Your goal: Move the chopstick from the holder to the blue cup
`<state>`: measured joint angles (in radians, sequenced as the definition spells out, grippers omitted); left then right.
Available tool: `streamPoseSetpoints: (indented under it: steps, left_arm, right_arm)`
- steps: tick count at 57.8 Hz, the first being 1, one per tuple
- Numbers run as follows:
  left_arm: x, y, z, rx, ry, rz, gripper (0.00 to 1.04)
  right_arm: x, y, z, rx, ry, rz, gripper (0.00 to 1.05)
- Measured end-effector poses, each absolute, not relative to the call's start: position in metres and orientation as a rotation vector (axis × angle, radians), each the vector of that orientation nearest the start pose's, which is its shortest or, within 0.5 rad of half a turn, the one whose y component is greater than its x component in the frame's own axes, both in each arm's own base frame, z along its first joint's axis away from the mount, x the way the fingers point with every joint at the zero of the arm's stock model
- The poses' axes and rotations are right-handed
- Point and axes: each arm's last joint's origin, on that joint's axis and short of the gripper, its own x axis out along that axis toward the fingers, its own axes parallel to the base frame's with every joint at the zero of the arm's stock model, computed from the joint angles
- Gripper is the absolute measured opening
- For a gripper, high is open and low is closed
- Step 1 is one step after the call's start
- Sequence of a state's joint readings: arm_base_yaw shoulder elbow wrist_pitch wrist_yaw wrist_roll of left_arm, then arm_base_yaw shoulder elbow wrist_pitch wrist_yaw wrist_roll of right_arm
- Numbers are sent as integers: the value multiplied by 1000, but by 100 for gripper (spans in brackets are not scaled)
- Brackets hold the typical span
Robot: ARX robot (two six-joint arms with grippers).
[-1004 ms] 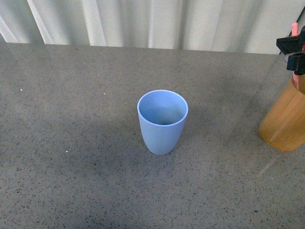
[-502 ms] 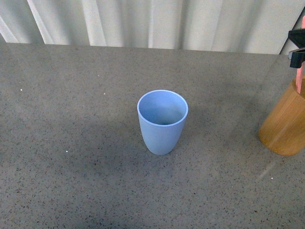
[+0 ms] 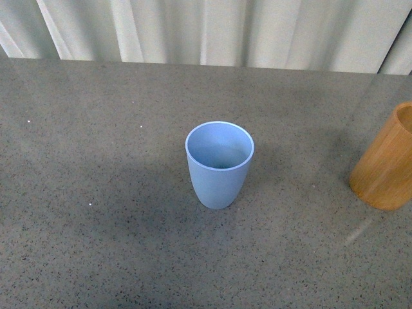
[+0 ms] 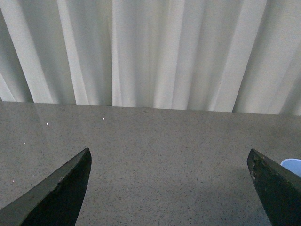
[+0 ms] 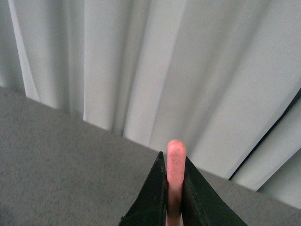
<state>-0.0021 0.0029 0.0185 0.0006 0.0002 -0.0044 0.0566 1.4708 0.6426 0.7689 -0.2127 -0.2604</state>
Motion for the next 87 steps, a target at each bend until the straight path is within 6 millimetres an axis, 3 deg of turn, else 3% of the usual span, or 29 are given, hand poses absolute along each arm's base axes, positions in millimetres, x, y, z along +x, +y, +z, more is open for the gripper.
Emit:
streamPoseSetpoints:
  steps: [7,14,23,35,50,87]
  left_arm:
    - [97,0,170,-4,-16,-2,98]
    - [97,0,170,-4,-16,-2,98]
    - [97,0,170,-4,-16,-2,98]
    - [97,0,170,-4,-16,-2,98]
    - [97,0,170,-4,-16,-2,98]
    - [97,0,170,-4,-16,-2,98]
  right_arm:
    - [297,32,256,-237,-62,279,3]
    - [288,54,298,-136,-123,364,3]
    - [282,81,313,24,-89,531,3]
    - [292,109,291,145,4,641,3]
    - [303,135,243,146,122,690,3]
    - [317,170,198,45,202,762,3]
